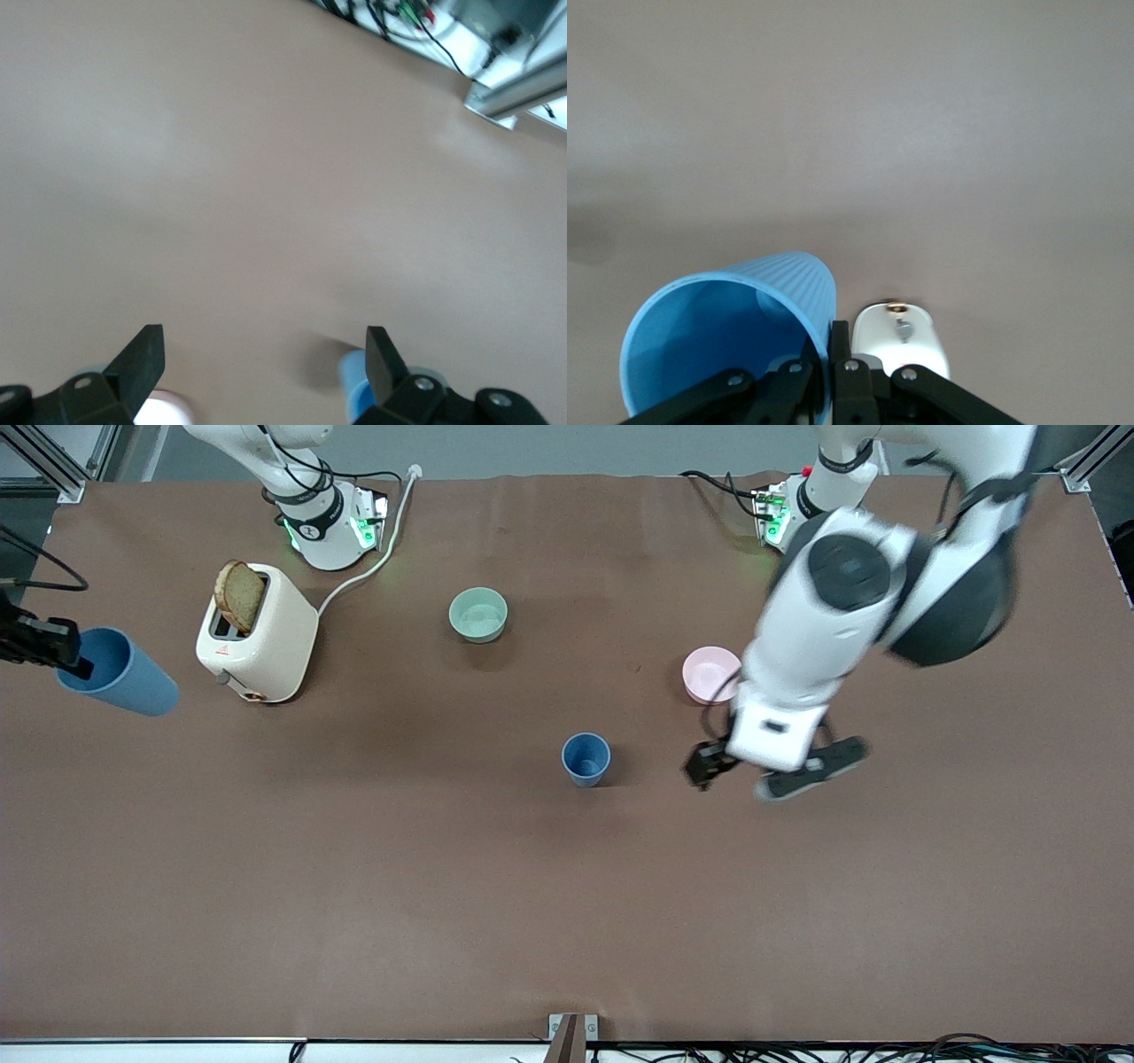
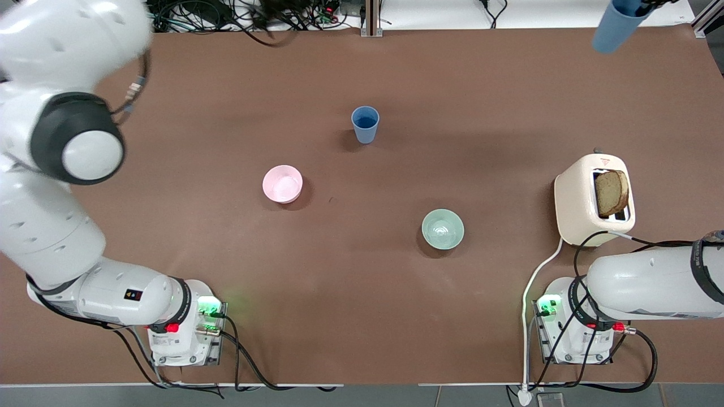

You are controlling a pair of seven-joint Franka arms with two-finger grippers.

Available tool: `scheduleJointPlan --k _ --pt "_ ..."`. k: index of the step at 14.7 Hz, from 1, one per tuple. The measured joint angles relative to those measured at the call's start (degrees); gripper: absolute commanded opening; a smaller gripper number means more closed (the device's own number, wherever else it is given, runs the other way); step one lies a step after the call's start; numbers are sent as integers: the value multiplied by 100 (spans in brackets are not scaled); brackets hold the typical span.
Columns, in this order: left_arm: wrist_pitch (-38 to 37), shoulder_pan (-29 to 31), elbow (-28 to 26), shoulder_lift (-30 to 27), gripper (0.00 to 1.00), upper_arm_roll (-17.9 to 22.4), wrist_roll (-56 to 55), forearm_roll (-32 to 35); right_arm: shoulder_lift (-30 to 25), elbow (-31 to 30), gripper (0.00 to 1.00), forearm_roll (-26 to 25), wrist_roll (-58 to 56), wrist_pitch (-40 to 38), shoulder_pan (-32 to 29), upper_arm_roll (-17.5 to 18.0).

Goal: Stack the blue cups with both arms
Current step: 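Withdraw the left gripper while the right gripper carries its cup toward center, then lower the held blue cup into the standing cup with the right gripper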

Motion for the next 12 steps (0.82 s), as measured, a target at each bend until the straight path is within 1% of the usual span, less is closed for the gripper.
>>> scheduleJointPlan --k 2,5,6,7,8,9,10,11,12 --pt "-508 419 1 -488 100 5 991 0 9 -39 1 0 939 55 22 643" --pt "-1186 1053 -16 -1062 100 27 2521 -62 72 -88 1 -3 2587 441 83 1839" --pt "-1308 1125 -47 -1209 100 126 2878 -151 149 -133 1 -7 3185 671 107 2226" --pt "-1399 1060 -122 -1352 100 354 3198 -239 278 -185 1 -13 3712 945 130 2574" --pt "-1473 872 -227 -1482 100 708 3497 -333 460 -226 1 -23 4143 1252 151 2879" --pt "-1528 662 -320 -1579 100 1059 3747 -415 679 -257 1 -59 4515 1578 173 3128" --pt "-1574 528 -398 -1654 100 1307 3950 -489 921 -275 1 -165 4862 1872 208 3310" --pt "-1590 483 -473 -1721 100 1427 4082 -538 1177 -274 1 -369 5212 2085 258 3441" --pt "-1597 483 -562 -1796 100 1460 4141 -557 1449 -261 1 -630 5573 2223 318 3542"
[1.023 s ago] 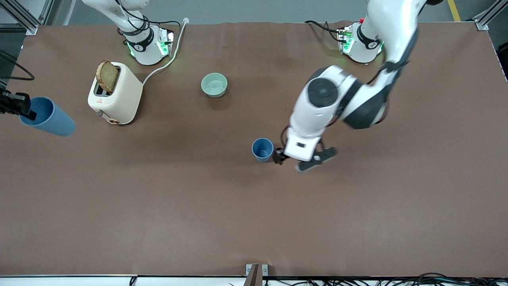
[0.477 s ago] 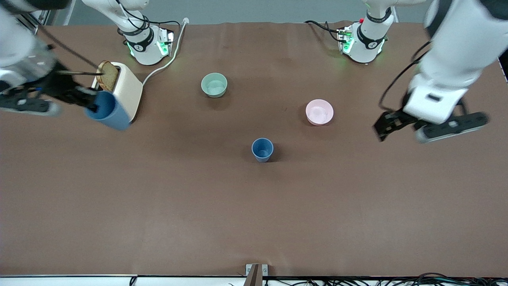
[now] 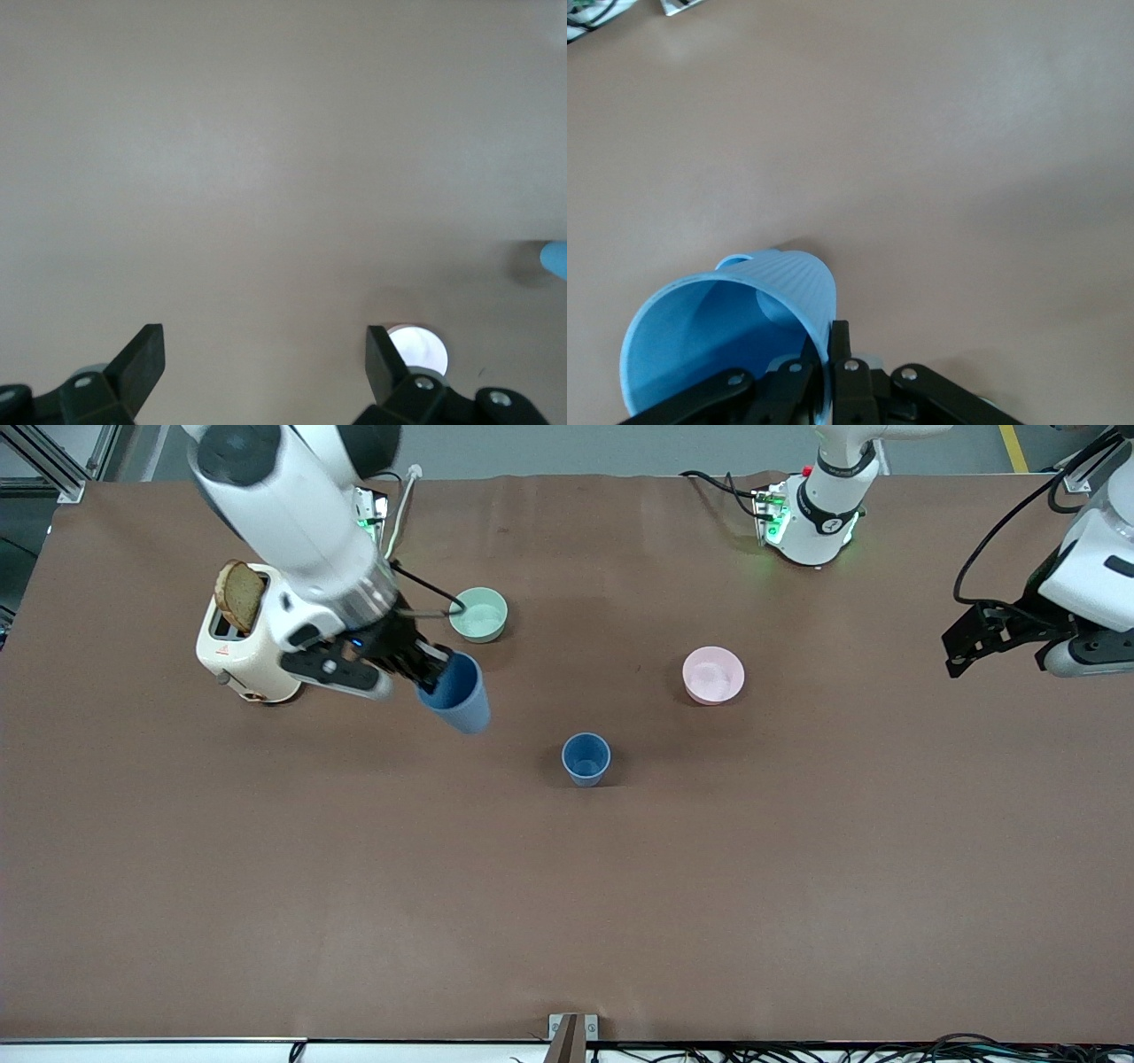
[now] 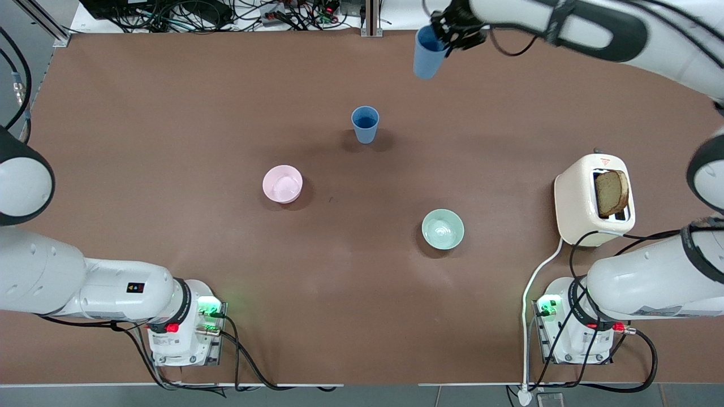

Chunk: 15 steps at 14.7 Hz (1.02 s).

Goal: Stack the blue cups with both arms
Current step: 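Lower the held blue cup into the standing cup with the right gripper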

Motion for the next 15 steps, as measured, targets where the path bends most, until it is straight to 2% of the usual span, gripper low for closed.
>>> scheduleJointPlan --k 2,4,8,10,15 --pt "-2 -6 -139 -135 100 7 149 -4 577 159 0 -431 599 128 117 196" --pt "-5 -7 -199 -203 100 11 278 -5 1207 522 1 -648 955 257 262 323" --pt "-98 -2 -212 -219 100 24 310 -204 2193 1001 1 -1346 1704 713 747 377" --pt "-201 27 -220 -218 100 35 310 -302 2452 1046 0 -1665 2098 853 1008 393" --pt "-280 182 -234 -219 100 56 314 -418 2587 1052 1 -1730 2215 958 1173 401"
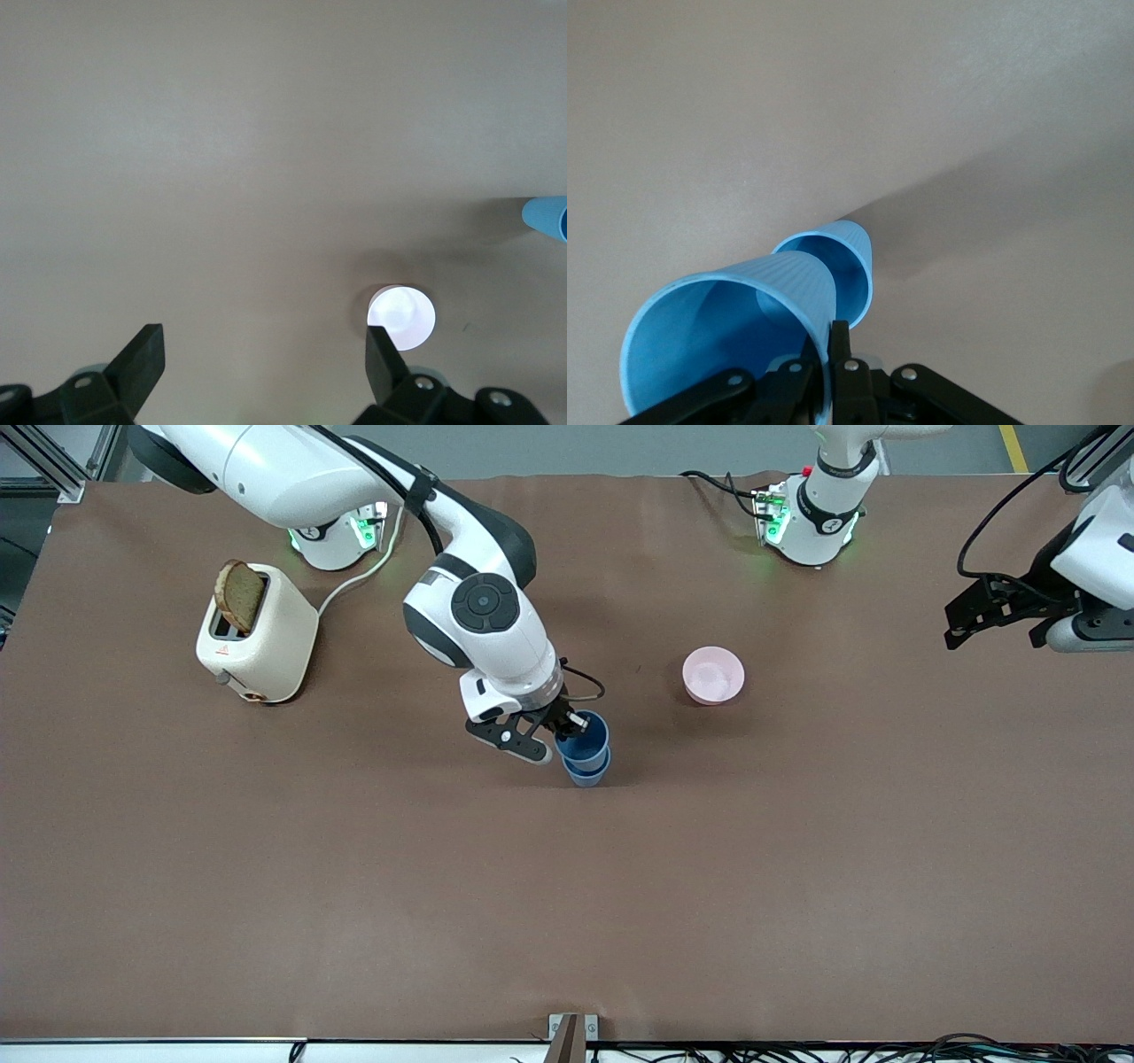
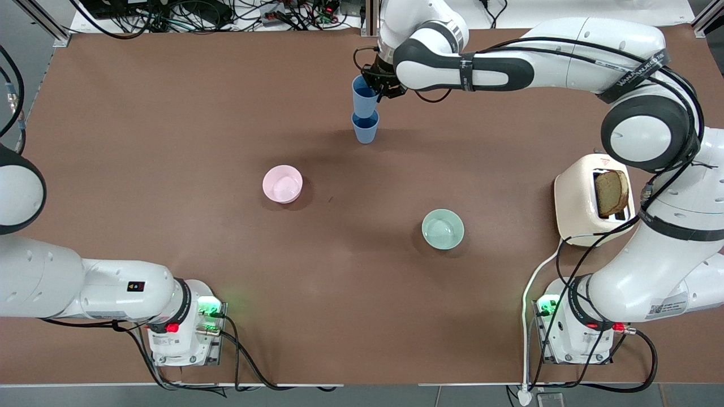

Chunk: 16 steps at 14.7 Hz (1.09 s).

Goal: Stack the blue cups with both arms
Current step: 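Lower the held blue cup into the standing cup with the right gripper, then open the right gripper and lift it off the stacked cups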

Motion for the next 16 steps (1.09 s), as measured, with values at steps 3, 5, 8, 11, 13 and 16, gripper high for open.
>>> scheduleJointPlan --k 3,5,8,11,13,16 --pt "0 6 -21 0 100 2 -1 -4 22 -39 1 -198 0 -17 46 3" --pt "0 6 -32 0 100 2 -4 -4 42 -97 1 -295 0 -19 58 3" --pt "0 6 -36 0 100 2 -6 -5 74 -189 2 -464 0 30 62 3" --pt "0 6 -36 0 100 1 -6 -5 136 -211 6 -548 0 66 64 4" --pt "0 6 -36 0 100 0 -6 -5 209 -223 8 -605 0 103 90 5" --pt "0 6 -35 -1 100 -2 -6 -5 332 -227 33 -740 2 165 161 6"
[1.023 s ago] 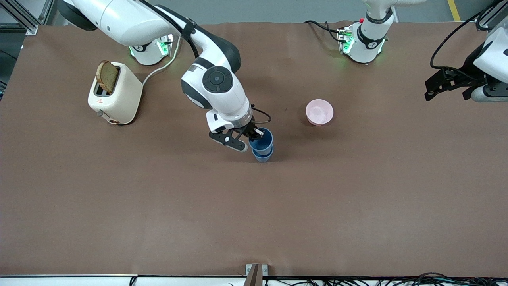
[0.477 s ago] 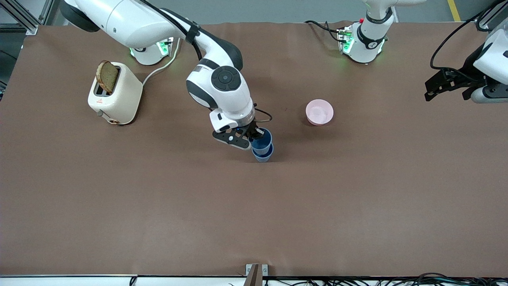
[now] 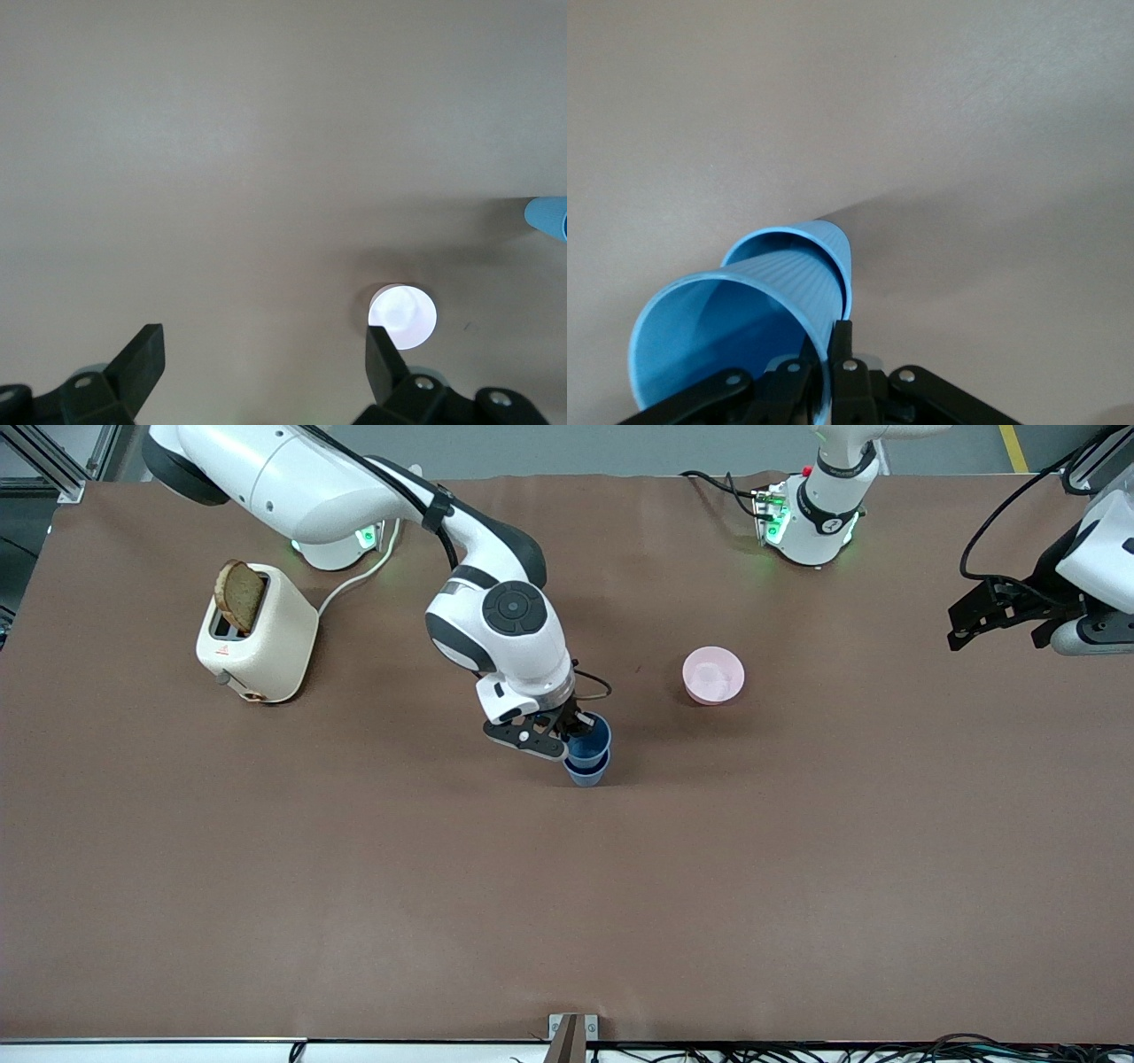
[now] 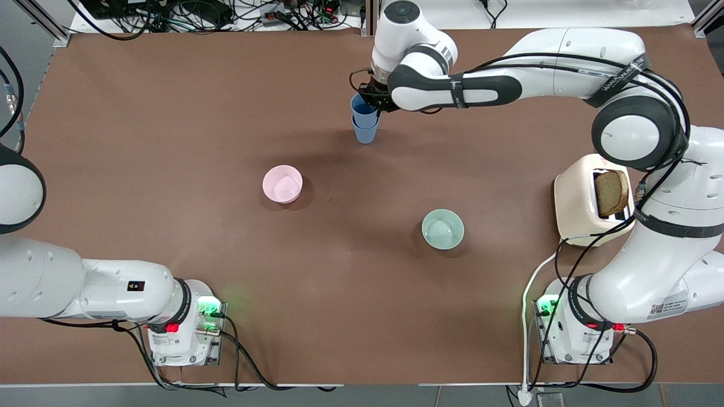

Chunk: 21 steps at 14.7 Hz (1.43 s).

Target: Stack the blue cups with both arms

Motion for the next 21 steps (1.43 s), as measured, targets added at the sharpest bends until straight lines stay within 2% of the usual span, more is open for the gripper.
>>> scheduleJointPlan --k 2,3,5,7,9,13,16,18,21 --pt "0 0 0 -1 100 0 0 0 64 -6 62 -69 0 1 37 0" --pt "0 0 0 -1 100 -1 0 0 80 -5 73 -85 1 3 42 0" --pt "0 -2 0 -1 100 -4 0 0 82 17 88 -106 5 18 36 -1" --pt "0 -4 0 -1 100 -5 0 0 40 125 98 -128 4 23 -6 -2" --pt "0 -5 1 -2 100 -6 0 0 -200 222 100 -134 -16 -73 -171 -3" --pt "0 -5 3 -6 100 -7 1 0 -1171 228 100 -100 -704 -1163 -750 12" --pt "0 -5 3 -9 100 -7 1 0 -1865 220 100 418 -1539 -1770 -1227 -101" --pt "0 -5 3 -9 100 -8 1 0 -2333 219 100 932 -2221 -2041 -1354 -611" --pt "0 -5 4 -9 100 -7 1 0 -2964 217 100 1609 -3566 -2463 -1387 -1586"
